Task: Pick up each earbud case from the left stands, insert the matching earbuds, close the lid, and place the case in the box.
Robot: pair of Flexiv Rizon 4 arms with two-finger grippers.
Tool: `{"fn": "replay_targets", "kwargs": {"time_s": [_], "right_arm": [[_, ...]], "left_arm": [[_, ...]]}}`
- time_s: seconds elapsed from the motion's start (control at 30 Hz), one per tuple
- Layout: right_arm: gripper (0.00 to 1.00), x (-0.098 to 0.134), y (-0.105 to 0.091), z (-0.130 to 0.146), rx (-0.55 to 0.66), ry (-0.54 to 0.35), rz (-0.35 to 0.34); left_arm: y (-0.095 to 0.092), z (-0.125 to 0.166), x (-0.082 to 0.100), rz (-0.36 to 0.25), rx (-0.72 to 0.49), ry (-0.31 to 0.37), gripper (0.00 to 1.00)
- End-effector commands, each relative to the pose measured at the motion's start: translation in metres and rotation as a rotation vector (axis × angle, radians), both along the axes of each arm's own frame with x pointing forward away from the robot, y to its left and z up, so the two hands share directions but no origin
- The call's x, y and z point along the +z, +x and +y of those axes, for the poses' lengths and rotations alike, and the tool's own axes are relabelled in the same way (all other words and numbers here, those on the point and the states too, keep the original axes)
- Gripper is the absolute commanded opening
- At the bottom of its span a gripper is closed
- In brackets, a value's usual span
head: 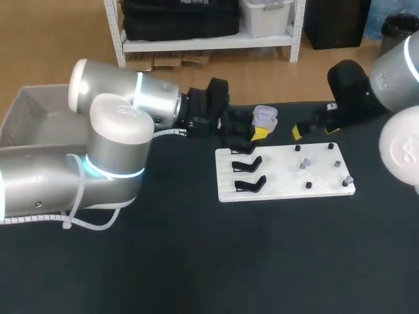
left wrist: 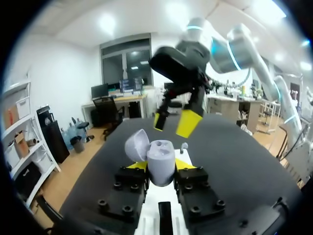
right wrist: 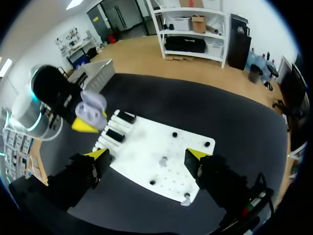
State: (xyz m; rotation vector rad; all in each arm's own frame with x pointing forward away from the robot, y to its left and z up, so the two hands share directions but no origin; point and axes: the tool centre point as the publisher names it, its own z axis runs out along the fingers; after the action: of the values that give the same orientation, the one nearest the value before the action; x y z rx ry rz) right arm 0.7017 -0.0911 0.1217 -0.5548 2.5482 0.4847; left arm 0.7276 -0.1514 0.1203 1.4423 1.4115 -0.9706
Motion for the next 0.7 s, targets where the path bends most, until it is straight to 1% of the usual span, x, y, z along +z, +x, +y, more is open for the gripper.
{"fn": "replay_targets", "kwargs": {"time_s": [0.03, 0.1, 0.37, 0.43, 0.6, 0.63, 0.7], "right_arm": [[1.00, 0.008, -0.027, -0.018, -0.106, -0.198, -0.056], [1.00, 0.002, -0.035, -0.026, -0.155, -0.321, -0.060], [1.00, 0.002, -0.035, -0.026, -0.155, -0.321, -0.060], [1.00, 0.002, -0.035, -0.026, -0.155, -0.321, -0.060], [1.00, 0.002, -0.035, -0.026, -0.155, -0.321, -0.060], [1.00, -0.002, -0.036, -0.029, -0.160, -0.355, -0.060], [1.00, -0.008, -0.040, -0.037, -0.179, -0.379, -0.041]], "left_arm": [[-0.011, 0.011, 0.005, -0.012, 0.040, -0.130, 0.00], [-0.012, 0.012, 0.009, -0.013, 0.048, -0.151, 0.00], [-0.013, 0.012, 0.013, -0.026, 0.072, -0.170, 0.00], [-0.013, 0.011, 0.013, -0.017, 0.078, -0.168, 0.00], [-0.011, 0.007, 0.016, 0.012, 0.093, -0.190, 0.00], [-0.011, 0.006, 0.016, 0.022, 0.089, -0.199, 0.00], [-0.010, 0.005, 0.016, 0.030, 0.091, -0.209, 0.00]]}}
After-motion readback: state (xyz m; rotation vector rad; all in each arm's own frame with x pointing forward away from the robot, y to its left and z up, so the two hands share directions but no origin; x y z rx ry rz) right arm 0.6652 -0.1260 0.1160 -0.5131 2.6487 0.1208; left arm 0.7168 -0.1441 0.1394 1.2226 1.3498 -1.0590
